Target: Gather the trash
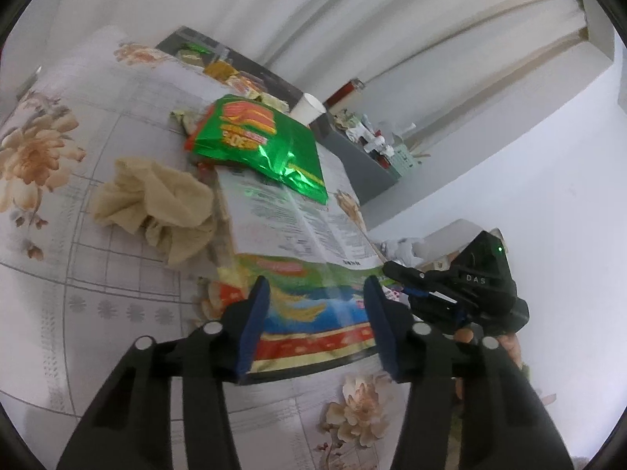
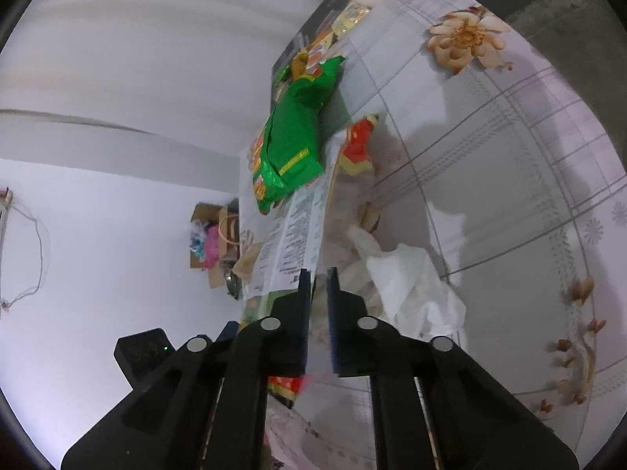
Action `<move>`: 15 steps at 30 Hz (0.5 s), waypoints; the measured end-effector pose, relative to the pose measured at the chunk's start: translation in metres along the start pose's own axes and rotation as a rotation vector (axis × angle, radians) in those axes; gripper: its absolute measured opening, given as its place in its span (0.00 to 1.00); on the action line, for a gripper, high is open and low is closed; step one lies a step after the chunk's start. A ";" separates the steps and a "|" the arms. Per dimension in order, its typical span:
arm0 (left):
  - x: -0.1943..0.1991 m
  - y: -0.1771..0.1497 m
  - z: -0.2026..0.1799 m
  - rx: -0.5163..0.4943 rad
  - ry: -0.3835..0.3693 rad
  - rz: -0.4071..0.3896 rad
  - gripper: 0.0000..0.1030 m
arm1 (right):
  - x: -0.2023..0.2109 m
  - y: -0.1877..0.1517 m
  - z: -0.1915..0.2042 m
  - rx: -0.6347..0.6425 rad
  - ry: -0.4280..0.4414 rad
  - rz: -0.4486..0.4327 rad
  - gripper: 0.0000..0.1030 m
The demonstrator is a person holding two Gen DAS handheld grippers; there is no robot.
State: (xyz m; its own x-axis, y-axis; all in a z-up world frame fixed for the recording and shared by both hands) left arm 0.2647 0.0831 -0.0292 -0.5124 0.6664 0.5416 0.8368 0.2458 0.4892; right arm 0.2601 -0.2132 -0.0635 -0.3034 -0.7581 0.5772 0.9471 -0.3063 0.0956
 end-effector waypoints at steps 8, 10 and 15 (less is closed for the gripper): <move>0.005 -0.018 -0.024 -0.074 -0.028 0.037 0.33 | 0.019 -0.024 0.012 0.066 0.036 -0.004 0.02; 0.010 -0.026 -0.028 -0.094 -0.028 0.044 0.33 | 0.024 -0.035 0.014 0.084 0.047 -0.001 0.02; 0.029 -0.033 -0.034 -0.141 -0.006 0.012 0.33 | 0.030 -0.066 0.016 0.139 0.071 0.041 0.00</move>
Point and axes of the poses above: each gripper's, at about its wrist camera, not at the fingertips, and x roughly against the way its jaws point, z to its left, y to its top, the point moved 6 cm from there along -x, roughly the way its jaws point
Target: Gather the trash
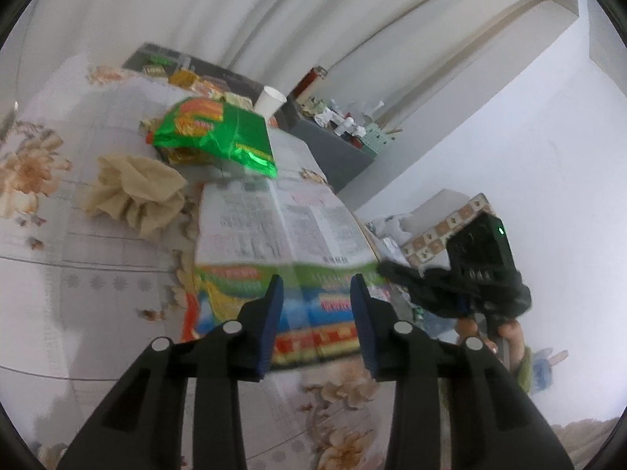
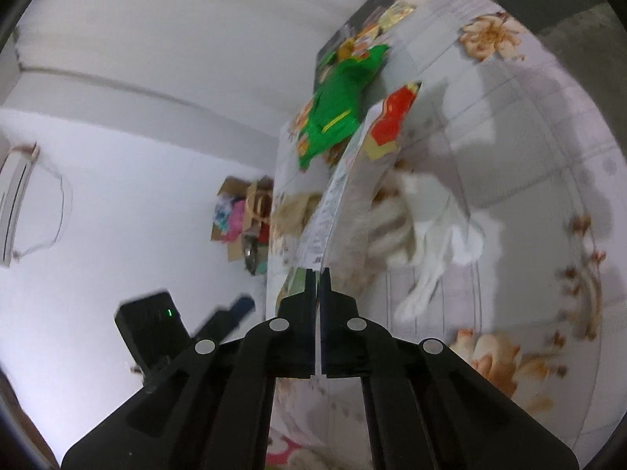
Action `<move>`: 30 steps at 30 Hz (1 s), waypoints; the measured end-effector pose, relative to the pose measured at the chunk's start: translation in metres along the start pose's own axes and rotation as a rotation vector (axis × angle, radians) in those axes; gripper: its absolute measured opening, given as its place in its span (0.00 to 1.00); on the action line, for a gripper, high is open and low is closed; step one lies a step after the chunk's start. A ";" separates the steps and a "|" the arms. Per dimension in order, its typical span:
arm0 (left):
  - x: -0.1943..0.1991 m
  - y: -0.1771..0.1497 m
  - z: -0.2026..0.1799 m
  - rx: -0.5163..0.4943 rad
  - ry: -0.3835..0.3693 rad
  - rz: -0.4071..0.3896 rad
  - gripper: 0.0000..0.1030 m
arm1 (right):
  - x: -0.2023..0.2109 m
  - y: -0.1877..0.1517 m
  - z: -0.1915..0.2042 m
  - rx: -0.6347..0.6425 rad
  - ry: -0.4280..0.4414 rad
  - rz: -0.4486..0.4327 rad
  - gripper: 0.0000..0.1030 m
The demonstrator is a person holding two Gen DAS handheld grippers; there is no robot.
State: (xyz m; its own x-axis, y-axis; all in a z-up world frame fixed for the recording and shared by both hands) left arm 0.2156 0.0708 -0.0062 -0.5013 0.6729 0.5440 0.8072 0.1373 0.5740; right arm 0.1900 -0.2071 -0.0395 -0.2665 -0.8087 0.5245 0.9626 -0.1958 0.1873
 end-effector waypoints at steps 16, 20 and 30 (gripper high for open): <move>-0.047 -0.040 0.074 0.222 0.013 0.167 0.62 | -0.012 -0.055 -0.069 -0.050 -0.150 0.099 0.00; -0.049 -0.041 0.072 0.231 -0.024 0.162 0.62 | -0.015 -0.051 -0.071 -0.034 -0.185 0.100 0.00; -0.053 -0.047 0.042 0.133 -0.073 0.173 0.56 | -0.020 -0.053 -0.072 -0.024 -0.196 0.107 0.00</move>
Point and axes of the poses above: each gripper's, at about its wrist camera, not at the fingertips, and x roughly against the way its jaws point, z to its left, y to its top, the point moved 6 cm from there along -x, roughly the way its jaws point
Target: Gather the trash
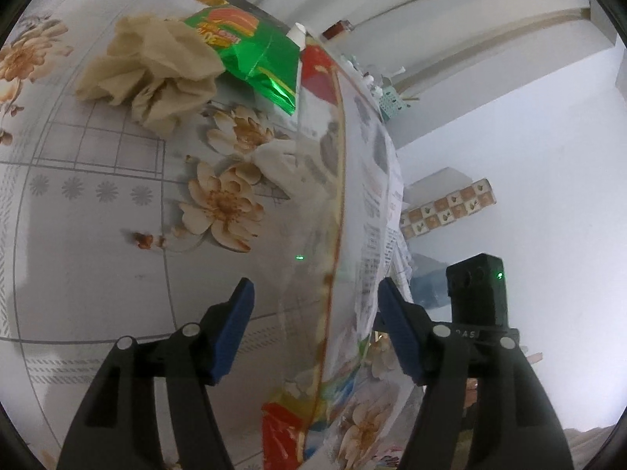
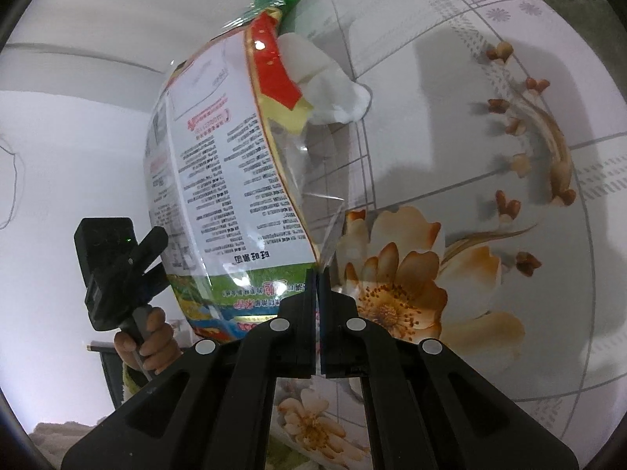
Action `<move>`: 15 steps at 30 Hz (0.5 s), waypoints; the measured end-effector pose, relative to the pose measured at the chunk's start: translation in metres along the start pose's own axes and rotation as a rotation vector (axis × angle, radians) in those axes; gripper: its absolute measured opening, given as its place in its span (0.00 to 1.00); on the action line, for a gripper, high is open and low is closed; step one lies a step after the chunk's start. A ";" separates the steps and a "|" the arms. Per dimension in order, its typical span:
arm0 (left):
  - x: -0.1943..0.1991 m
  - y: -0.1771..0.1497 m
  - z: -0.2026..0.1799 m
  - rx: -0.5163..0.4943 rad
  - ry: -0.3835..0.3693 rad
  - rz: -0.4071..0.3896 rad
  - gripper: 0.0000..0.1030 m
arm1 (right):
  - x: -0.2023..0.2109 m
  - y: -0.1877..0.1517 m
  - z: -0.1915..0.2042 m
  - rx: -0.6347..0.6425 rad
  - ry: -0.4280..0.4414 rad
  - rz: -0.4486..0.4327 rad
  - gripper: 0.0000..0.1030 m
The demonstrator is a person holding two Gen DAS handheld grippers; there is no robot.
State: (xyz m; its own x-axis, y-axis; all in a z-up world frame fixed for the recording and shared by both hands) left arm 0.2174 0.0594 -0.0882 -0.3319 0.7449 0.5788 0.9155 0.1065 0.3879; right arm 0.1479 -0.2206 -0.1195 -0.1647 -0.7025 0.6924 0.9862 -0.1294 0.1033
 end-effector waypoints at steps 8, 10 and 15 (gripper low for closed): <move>-0.002 -0.008 -0.004 0.003 -0.015 -0.010 0.34 | 0.008 0.006 0.036 0.170 -0.150 -0.009 0.57; 0.003 -0.009 0.002 0.005 -0.009 -0.014 0.34 | 0.021 0.015 0.048 0.219 -0.171 -0.037 0.60; 0.008 -0.011 0.007 0.022 -0.017 -0.021 0.33 | 0.062 0.063 0.095 0.337 -0.166 -0.152 0.73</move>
Point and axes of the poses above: each gripper's, at about its wrist camera, not at the fingertips, and x roughly against the way its jaws point, z to its left, y to its top, the point moved 6 cm from there along -x, roughly the way its jaws point
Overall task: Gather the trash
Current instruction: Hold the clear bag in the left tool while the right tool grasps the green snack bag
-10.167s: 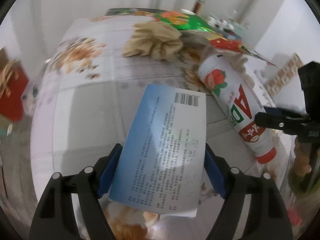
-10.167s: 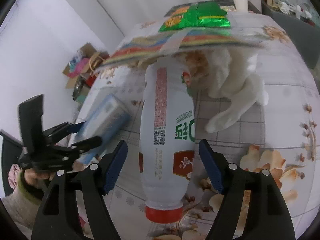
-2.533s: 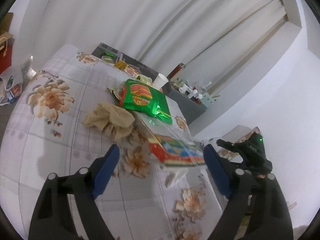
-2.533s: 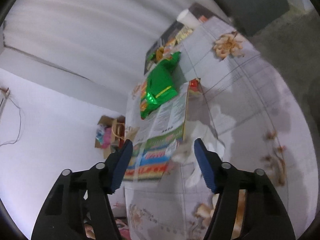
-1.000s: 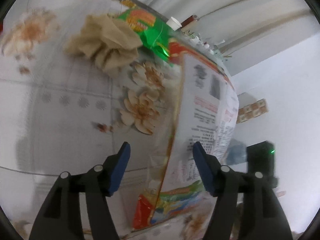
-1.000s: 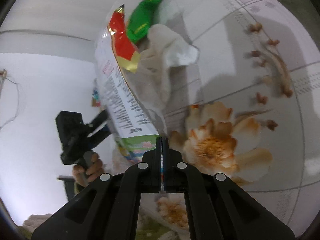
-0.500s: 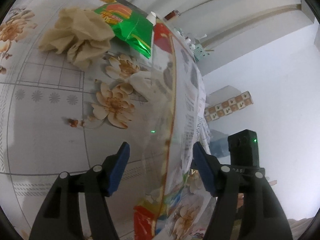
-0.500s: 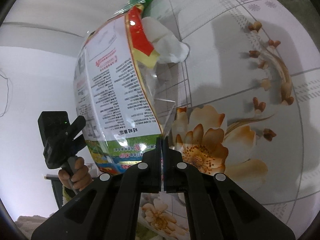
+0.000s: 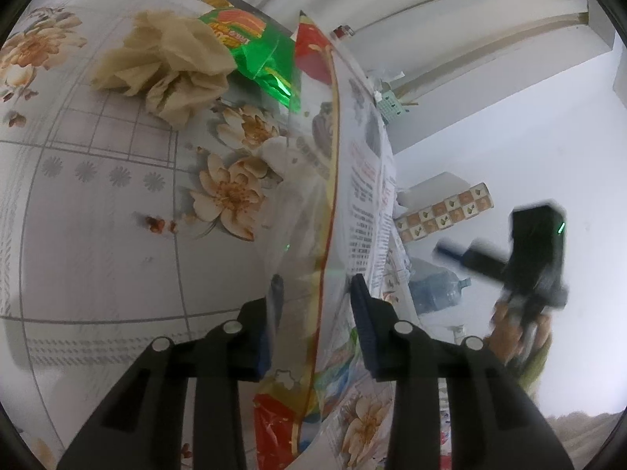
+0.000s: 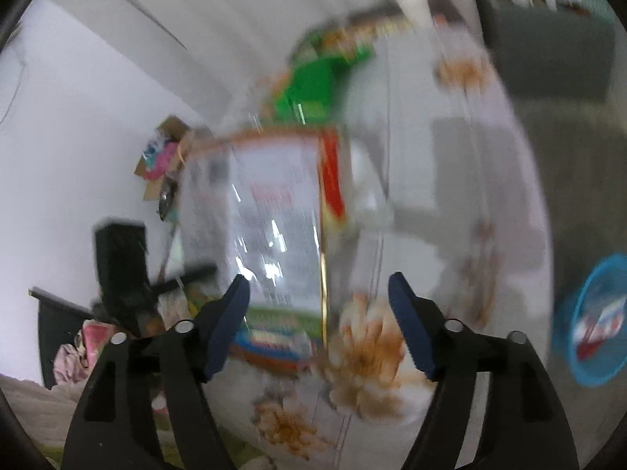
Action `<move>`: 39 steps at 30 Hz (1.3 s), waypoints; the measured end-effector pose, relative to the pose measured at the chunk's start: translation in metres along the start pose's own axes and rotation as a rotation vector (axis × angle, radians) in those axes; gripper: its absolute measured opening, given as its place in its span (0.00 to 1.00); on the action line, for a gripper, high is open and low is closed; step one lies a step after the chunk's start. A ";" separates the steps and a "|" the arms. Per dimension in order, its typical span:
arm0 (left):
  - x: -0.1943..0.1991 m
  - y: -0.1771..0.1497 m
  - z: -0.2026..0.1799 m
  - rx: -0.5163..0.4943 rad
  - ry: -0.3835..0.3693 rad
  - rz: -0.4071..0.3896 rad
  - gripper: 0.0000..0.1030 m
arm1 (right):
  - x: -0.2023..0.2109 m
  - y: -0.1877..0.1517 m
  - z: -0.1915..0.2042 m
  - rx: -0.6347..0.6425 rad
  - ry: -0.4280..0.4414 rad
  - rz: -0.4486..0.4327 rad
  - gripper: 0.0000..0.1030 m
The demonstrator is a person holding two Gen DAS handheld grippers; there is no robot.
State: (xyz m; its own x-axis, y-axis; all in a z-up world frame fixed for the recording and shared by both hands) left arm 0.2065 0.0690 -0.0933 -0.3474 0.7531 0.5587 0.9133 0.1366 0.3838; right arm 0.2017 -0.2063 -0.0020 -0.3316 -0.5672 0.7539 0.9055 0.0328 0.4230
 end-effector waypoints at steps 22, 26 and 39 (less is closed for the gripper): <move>-0.004 -0.007 0.006 0.054 0.017 0.043 0.33 | -0.253 0.184 -0.058 -0.436 0.287 0.303 0.84; -0.006 -0.008 0.008 0.054 0.016 0.046 0.33 | -0.261 0.192 -0.047 -0.403 0.307 0.295 0.84; -0.009 -0.008 0.009 0.053 -0.005 0.037 0.31 | -0.267 0.182 -0.031 -0.371 0.287 0.300 0.26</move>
State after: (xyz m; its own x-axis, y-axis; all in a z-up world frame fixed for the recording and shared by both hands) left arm 0.2039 0.0670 -0.1077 -0.3123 0.7615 0.5680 0.9355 0.1426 0.3232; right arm 0.4635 -0.0745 -0.1422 -0.0065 -0.7804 0.6252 0.9988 -0.0349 -0.0333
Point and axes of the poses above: each gripper's, at about its wrist camera, not at the fingertips, and x roughly against the way its jaws point, z to its left, y to its top, the point moved 6 cm from there along -x, roughly the way its jaws point
